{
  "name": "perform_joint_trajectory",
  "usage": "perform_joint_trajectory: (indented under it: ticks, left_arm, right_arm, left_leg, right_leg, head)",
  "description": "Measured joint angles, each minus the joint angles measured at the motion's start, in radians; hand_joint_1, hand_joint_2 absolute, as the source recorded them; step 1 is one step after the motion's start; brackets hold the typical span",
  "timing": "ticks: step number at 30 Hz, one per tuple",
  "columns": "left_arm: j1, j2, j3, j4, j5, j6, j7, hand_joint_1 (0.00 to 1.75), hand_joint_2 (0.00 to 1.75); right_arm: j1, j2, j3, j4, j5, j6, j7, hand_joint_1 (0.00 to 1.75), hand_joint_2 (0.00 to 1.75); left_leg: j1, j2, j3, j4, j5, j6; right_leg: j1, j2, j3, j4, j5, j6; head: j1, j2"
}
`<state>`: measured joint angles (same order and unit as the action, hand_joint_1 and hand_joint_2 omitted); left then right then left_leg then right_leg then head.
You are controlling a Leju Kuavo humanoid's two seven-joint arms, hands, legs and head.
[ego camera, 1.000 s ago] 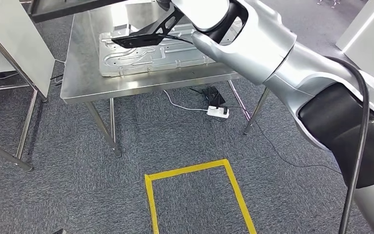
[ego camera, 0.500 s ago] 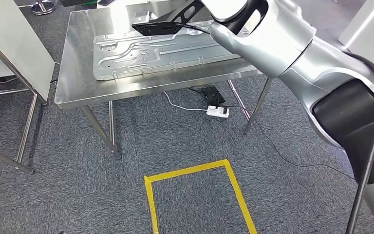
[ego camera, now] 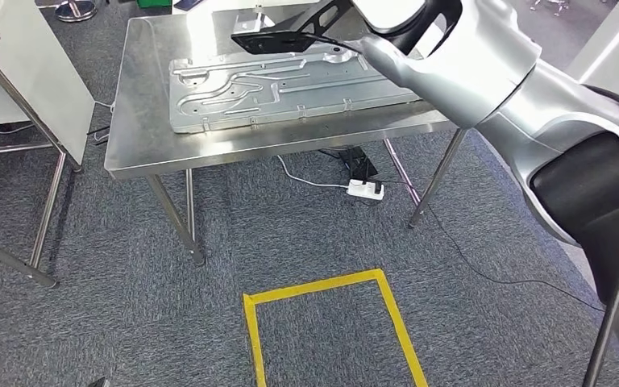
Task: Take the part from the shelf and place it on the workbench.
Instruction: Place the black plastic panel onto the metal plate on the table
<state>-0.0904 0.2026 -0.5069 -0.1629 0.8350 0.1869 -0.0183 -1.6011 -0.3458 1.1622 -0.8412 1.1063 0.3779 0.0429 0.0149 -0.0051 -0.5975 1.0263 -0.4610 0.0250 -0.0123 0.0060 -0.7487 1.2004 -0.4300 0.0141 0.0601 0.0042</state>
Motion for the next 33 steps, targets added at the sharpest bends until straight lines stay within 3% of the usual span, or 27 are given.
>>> perform_joint_trajectory:
  ticks: [2, 3, 5, 8, 9, 12, 14, 16, 18, 20, 23, 25, 27, 28, 29, 31, 33]
  left_arm:
    - [-0.001, 0.001, -0.001, 0.000, 0.000, 0.000, 0.000, 0.00, 1.75]
    - [-0.002, 0.001, -0.001, 0.000, 0.000, 0.001, 0.001, 0.00, 1.75]
    - [-0.003, 0.002, -0.004, 0.000, 0.001, 0.001, 0.002, 0.00, 1.75]
    - [-0.003, 0.002, -0.007, 0.000, 0.002, -0.001, 0.000, 0.00, 1.75]
    - [-0.003, 0.002, -0.008, 0.000, 0.002, -0.002, -0.002, 0.00, 1.75]
    - [-0.001, 0.003, -0.012, 0.000, 0.003, -0.004, -0.005, 0.00, 1.75]
    - [0.001, 0.003, -0.014, 0.000, 0.004, -0.004, -0.005, 0.00, 1.75]
    - [0.001, 0.003, -0.016, 0.000, 0.005, -0.003, -0.005, 0.00, 1.75]
    - [0.001, 0.007, -0.017, 0.000, 0.005, -0.002, -0.004, 0.00, 1.75]
    - [0.000, 0.010, -0.019, 0.000, 0.005, -0.001, -0.003, 0.00, 1.75]
    - [0.001, 0.010, -0.020, 0.000, 0.004, 0.001, -0.002, 0.00, 1.75]
    - [0.000, 0.010, -0.021, 0.000, 0.003, 0.001, -0.002, 0.00, 1.75]
    - [-0.003, 0.010, -0.021, 0.000, 0.003, 0.000, -0.001, 0.00, 1.75]
    - [-0.003, 0.010, -0.021, 0.000, 0.002, 0.000, 0.000, 0.00, 1.75]
    - [-0.003, 0.009, -0.021, 0.000, 0.002, 0.000, 0.001, 0.00, 1.75]
    - [-0.003, 0.008, -0.022, 0.000, 0.002, -0.001, 0.002, 0.00, 1.75]
    - [-0.005, 0.009, -0.022, 0.000, 0.002, 0.000, 0.003, 0.00, 1.75]
  right_arm:
    - [-0.002, -0.003, -0.001, -0.003, -0.001, 0.001, 0.001, 1.75, 1.75]
    - [-0.002, -0.004, -0.002, -0.006, -0.002, 0.002, 0.002, 1.75, 1.75]
    - [-0.001, -0.006, -0.004, -0.010, -0.003, 0.003, 0.002, 1.75, 1.75]
    - [0.000, -0.008, -0.009, -0.016, -0.004, 0.003, 0.004, 1.75, 1.75]
    - [0.000, -0.009, -0.011, -0.019, -0.004, 0.003, 0.005, 1.75, 1.75]
    - [0.006, -0.010, -0.016, -0.024, -0.006, 0.003, 0.005, 1.75, 1.75]
    - [0.013, -0.010, -0.016, -0.026, -0.008, 0.003, 0.005, 1.75, 1.75]
    - [0.016, -0.010, -0.017, -0.030, -0.008, 0.003, 0.010, 1.75, 1.75]
    - [0.013, -0.013, -0.020, -0.034, -0.003, -0.003, 0.021, 1.75, 1.75]
    - [0.012, -0.019, -0.023, -0.037, 0.008, -0.011, 0.037, 1.75, 1.75]
    - [0.015, -0.029, -0.029, -0.040, 0.021, -0.017, 0.051, 1.75, 1.75]
    - [0.015, -0.035, -0.036, -0.043, 0.025, -0.023, 0.057, 1.75, 1.75]
    - [0.018, -0.037, -0.040, -0.044, 0.026, -0.029, 0.061, 1.75, 1.75]
    - [0.021, -0.039, -0.040, -0.045, 0.026, -0.031, 0.062, 1.75, 1.75]
    - [0.024, -0.042, -0.040, -0.045, 0.026, -0.032, 0.063, 1.75, 1.75]
    - [0.027, -0.046, -0.043, -0.046, 0.027, -0.033, 0.065, 1.75, 1.75]
    - [0.025, -0.050, -0.046, -0.048, 0.027, -0.036, 0.068, 1.75, 1.75]
  left_leg:
    - [-0.001, -0.001, 0.003, 0.007, -0.011, -0.008]
    - [-0.002, -0.002, 0.003, 0.007, -0.015, -0.013]
    - [-0.002, -0.002, 0.002, 0.004, -0.016, -0.023]
    - [0.000, 0.000, -0.007, 0.025, -0.035, -0.037]
    - [0.000, 0.001, -0.028, 0.065, -0.053, -0.040]
    - [-0.001, 0.001, -0.132, 0.241, -0.107, -0.044]
    - [-0.001, 0.001, -0.162, 0.257, -0.074, -0.043]
    - [-0.002, 0.002, -0.126, 0.142, 0.013, -0.036]
    - [-0.009, 0.004, -0.075, 0.030, 0.060, -0.024]
    - [-0.016, 0.005, -0.056, 0.000, 0.053, -0.015]
    - [-0.010, 0.005, -0.037, -0.021, 0.050, -0.004]
    - [-0.006, 0.005, -0.019, -0.031, 0.046, 0.003]
    - [-0.006, 0.005, -0.008, -0.031, 0.035, 0.008]
    - [-0.005, 0.005, -0.001, -0.030, 0.029, 0.007]
    - [-0.004, 0.004, 0.006, -0.028, 0.022, 0.006]
    - [-0.001, 0.002, 0.021, -0.022, 0.005, -0.001]
    - [-0.004, 0.002, 0.027, -0.010, -0.013, -0.013]
  right_leg:
    - [0.002, 0.001, 0.052, -0.113, 0.043, -0.006]
    - [0.004, 0.002, 0.066, -0.141, 0.046, -0.009]
    - [0.010, 0.004, 0.071, -0.151, 0.039, -0.016]
    - [0.006, 0.003, 0.084, -0.162, 0.037, -0.031]
    - [0.004, 0.002, 0.089, -0.166, 0.035, -0.036]
    - [0.008, 0.003, 0.100, -0.166, 0.024, -0.048]
    - [0.011, 0.005, 0.110, -0.165, 0.015, -0.050]
    - [0.013, 0.007, 0.126, -0.163, 0.003, -0.048]
    - [0.015, 0.008, 0.136, -0.162, -0.009, -0.041]
    - [0.015, 0.008, 0.137, -0.164, -0.013, -0.032]
    - [0.014, 0.007, 0.136, -0.152, -0.027, -0.015]
    - [0.011, 0.005, 0.091, -0.061, -0.066, -0.006]
    - [0.008, 0.004, 0.011, 0.072, -0.105, 0.001]
    - [0.005, 0.004, -0.017, 0.108, -0.103, 0.004]
    - [0.002, 0.004, -0.027, 0.106, -0.082, 0.006]
    - [-0.005, 0.001, 0.007, -0.004, 0.002, 0.010]
    - [-0.004, -0.003, 0.055, -0.117, 0.050, 0.008]
  head:
    - [-0.001, 0.000]
    - [-0.002, 0.000]
    - [-0.002, 0.000]
    - [-0.003, 0.000]
    - [-0.003, 0.000]
    - [-0.004, 0.000]
    - [-0.004, 0.000]
    - [-0.003, 0.000]
    - [-0.004, 0.000]
    - [-0.004, 0.000]
    - [-0.002, 0.000]
    - [0.001, 0.000]
    - [0.001, 0.000]
    - [0.001, 0.000]
    - [0.002, 0.000]
    - [0.002, 0.000]
    - [0.002, 0.000]
